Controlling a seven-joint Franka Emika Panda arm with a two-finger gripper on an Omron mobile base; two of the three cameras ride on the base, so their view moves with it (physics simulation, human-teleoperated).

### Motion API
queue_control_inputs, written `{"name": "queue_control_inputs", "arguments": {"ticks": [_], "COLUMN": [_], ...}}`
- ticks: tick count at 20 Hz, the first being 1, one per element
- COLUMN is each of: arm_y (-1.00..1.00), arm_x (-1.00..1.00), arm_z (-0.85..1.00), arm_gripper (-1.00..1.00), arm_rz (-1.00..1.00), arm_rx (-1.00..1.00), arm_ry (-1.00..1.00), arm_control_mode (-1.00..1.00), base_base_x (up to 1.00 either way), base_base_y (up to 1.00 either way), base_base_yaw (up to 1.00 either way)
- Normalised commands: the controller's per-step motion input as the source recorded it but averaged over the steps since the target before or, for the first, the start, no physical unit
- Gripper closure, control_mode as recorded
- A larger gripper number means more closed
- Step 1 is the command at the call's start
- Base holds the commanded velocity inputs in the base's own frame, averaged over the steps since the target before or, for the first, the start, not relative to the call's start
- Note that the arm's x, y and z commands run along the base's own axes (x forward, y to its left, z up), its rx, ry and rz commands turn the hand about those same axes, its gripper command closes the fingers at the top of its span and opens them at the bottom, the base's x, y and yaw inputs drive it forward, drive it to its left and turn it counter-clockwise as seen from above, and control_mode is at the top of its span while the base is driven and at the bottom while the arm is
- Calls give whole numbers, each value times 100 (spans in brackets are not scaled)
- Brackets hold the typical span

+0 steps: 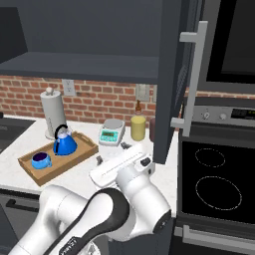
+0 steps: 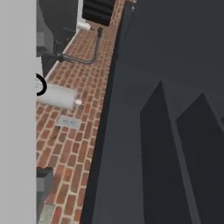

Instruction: Pick the kettle from the counter and place it on the tray. Then pick the mug from the cabinet and place it on the tray. Then close the cabinet doors.

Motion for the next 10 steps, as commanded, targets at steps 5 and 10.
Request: {"name": "queue_control_inputs", "arguments": {"ticks": [5, 10], "arm_y": [-62, -65], "arm_x": [-9, -7], "arm_z": [16, 30], "arm_gripper": [-100, -100], "arm_rz": [-3, -3], "arm_rx": [11, 10], "arm_ry": [-23, -15], "arm_control_mode": [-100, -100], "base_base_x": [0, 0], "base_base_y": [0, 0], "base_base_yaw": [0, 0]}}
